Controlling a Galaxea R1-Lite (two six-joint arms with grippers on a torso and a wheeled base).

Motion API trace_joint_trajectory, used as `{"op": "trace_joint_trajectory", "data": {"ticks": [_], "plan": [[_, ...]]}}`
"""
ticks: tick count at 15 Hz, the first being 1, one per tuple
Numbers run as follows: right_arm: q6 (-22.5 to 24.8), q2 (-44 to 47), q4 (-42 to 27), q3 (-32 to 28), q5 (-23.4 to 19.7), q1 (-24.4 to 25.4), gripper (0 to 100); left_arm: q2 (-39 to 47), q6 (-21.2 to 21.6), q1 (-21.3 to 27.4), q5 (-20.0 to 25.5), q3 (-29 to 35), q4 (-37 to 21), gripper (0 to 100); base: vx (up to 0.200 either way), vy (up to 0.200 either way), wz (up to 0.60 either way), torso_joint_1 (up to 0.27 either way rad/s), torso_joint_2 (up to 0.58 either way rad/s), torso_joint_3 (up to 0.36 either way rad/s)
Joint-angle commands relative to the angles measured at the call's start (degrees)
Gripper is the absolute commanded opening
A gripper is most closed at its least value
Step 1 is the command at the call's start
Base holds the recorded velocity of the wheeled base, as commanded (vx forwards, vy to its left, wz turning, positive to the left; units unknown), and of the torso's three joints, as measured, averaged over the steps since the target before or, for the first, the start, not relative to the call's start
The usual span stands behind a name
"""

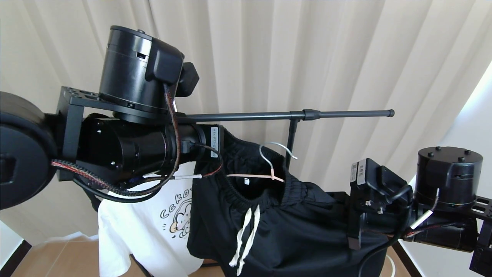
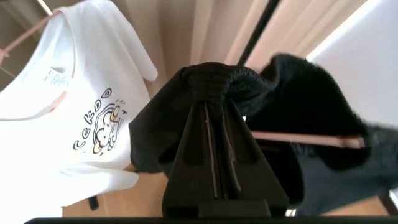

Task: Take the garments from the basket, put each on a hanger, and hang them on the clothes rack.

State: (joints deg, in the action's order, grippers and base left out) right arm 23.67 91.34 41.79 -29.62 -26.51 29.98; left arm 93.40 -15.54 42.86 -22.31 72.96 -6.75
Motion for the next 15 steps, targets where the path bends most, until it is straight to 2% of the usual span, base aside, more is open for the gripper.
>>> {"op": "trace_joint_trajectory", "data": {"ticks": [1, 2, 3, 4, 6, 9, 13, 15], "plan": [[0.14, -1.17, -0.04, -0.08, 0.24, -0.01, 0, 0.11, 0.16, 0.64, -0.1, 0.43, -0.28, 0, 0.0, 0.0, 0.0, 0.0, 0.0, 0.0], [0.06, -0.82, 0.05, -0.44, 0.24, -0.01, 0, -0.24, 0.34, 2.93, -0.1, 0.16, -0.45, 0, 0.0, 0.0, 0.0, 0.0, 0.0, 0.0], [-0.12, -0.55, -0.04, -1.14, 0.41, -0.01, 0, -1.03, 2.18, 3.46, -0.45, -0.89, -0.45, 0, 0.0, 0.0, 0.0, 0.0, 0.0, 0.0], [-0.12, -0.55, -0.04, -1.14, 0.41, -0.01, 0, -1.03, 2.18, 3.46, -0.45, -0.89, -0.45, 0, 0.0, 0.0, 0.0, 0.0, 0.0, 0.0], [-4.95, -0.03, 0.05, -2.9, 0.85, 0.08, 0, -3.58, 3.94, 4.34, -0.63, -3.79, -0.45, 0, 0.0, 0.0, 0.0, 0.0, 0.0, 0.0], [-8.91, 2.26, 0.4, -4.74, 0.85, 0.08, 0, -4.02, 5.61, 6.27, -0.54, -6.52, -0.45, 0, 0.0, 0.0, 0.0, 0.0, 0.0, 0.0], [-13.83, 3.84, 7.69, -4.21, 1.47, 0.7, 0, -4.02, 7.28, 8.2, -0.45, -10.38, -0.19, 0, 0.0, 0.0, 0.0, 0.0, 0.0, 0.0], [-13.92, 3.84, 8.04, -4.13, 1.55, 0.7, 0, -3.84, 7.37, 8.91, -0.28, -11.44, 0.07, 0, 0.0, 0.0, 0.0, 0.0, 0.0, 0.0]]}}
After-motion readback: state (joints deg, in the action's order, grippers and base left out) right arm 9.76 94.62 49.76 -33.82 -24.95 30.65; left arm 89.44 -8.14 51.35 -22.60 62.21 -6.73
